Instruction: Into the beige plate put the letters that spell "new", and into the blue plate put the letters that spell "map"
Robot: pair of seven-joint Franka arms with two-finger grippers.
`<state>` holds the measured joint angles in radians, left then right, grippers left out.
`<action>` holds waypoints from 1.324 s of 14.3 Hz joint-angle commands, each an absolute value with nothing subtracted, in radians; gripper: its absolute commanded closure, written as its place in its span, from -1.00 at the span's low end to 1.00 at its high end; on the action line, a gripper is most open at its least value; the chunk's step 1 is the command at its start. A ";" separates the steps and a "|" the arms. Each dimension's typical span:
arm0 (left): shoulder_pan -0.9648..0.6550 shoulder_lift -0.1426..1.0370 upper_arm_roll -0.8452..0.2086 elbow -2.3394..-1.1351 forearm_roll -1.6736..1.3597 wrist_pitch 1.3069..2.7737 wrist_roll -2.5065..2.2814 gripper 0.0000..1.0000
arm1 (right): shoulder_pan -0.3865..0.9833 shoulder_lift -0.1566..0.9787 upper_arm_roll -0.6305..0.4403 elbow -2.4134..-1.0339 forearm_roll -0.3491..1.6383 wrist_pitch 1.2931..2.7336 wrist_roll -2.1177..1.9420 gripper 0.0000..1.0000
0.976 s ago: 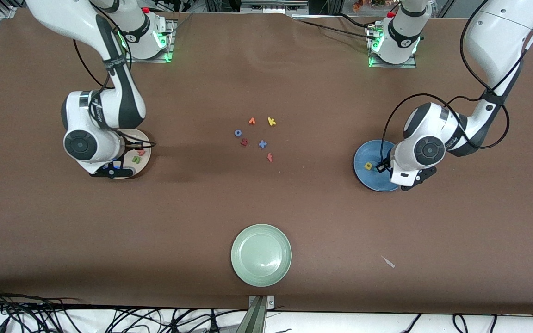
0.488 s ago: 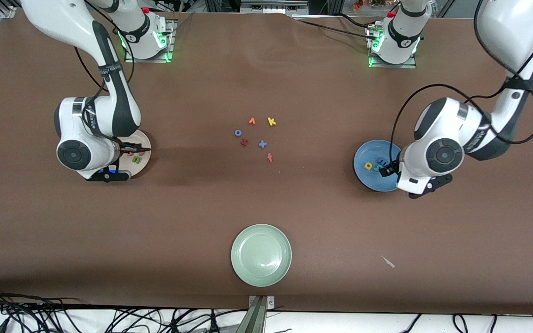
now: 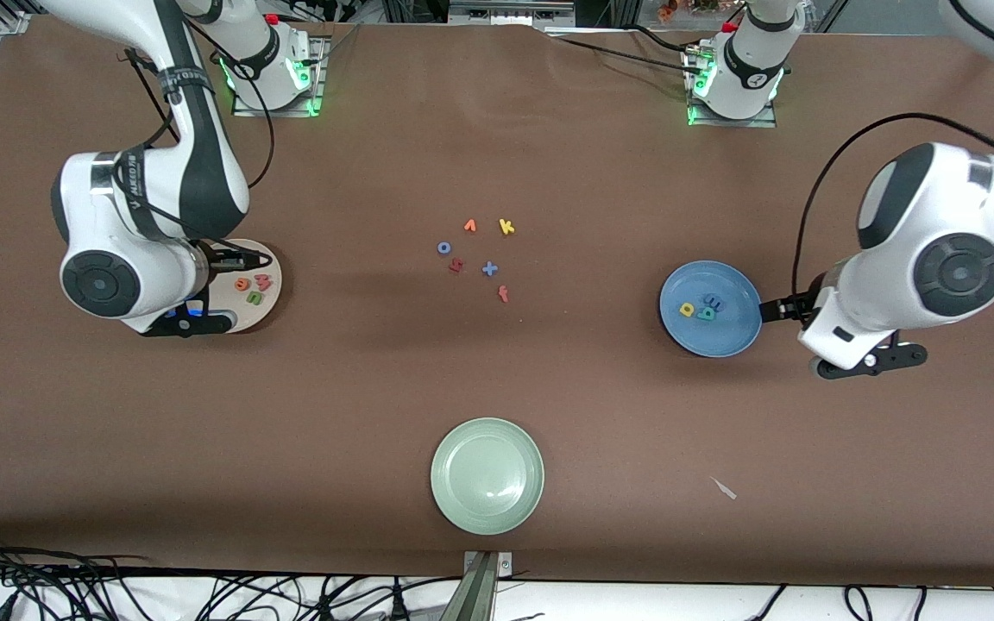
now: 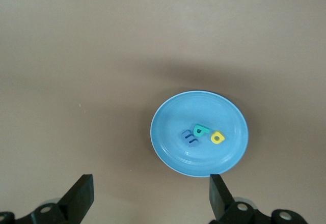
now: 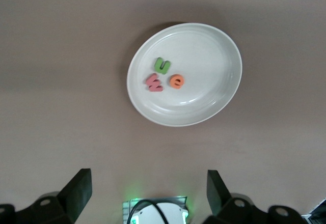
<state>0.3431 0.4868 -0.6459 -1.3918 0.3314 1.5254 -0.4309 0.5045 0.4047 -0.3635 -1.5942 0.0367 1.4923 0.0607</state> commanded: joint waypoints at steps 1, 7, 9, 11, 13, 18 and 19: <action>0.331 0.376 -0.588 -1.382 0.209 1.496 -0.242 -1.00 | 0.508 0.350 -0.364 -1.568 0.080 1.422 0.041 -1.00; 0.105 0.155 -0.220 -1.492 -0.002 1.509 -0.037 -1.00 | 0.264 0.129 -0.071 -1.624 0.005 1.480 0.012 -1.00; 0.017 0.085 -0.108 -1.602 -0.002 1.581 -0.018 -1.00 | 0.207 0.069 -0.038 -1.632 -0.003 1.520 0.018 -1.00; -0.063 -0.006 -0.051 -1.728 -0.002 1.692 -0.021 -1.00 | 0.141 0.005 -0.025 -1.653 0.003 1.534 0.017 -1.00; -0.074 -0.020 -0.048 -1.735 -0.002 1.697 -0.023 -1.00 | 0.121 -0.040 -0.018 -1.696 -0.001 1.531 0.026 -1.00; -0.048 -0.014 -0.051 -1.701 -0.014 1.666 -0.026 -1.00 | 0.017 -0.060 0.037 -1.701 -0.018 1.592 0.049 -1.00; -0.048 -0.009 -0.055 -1.688 -0.012 1.658 -0.026 -1.00 | 0.012 -0.063 0.038 -1.694 -0.014 1.601 0.049 -1.00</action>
<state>-0.0530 0.0041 -0.0567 -1.6946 0.0188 1.6677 -0.0496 0.0513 -0.0311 0.0092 -1.6689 -0.0042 1.5665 0.0364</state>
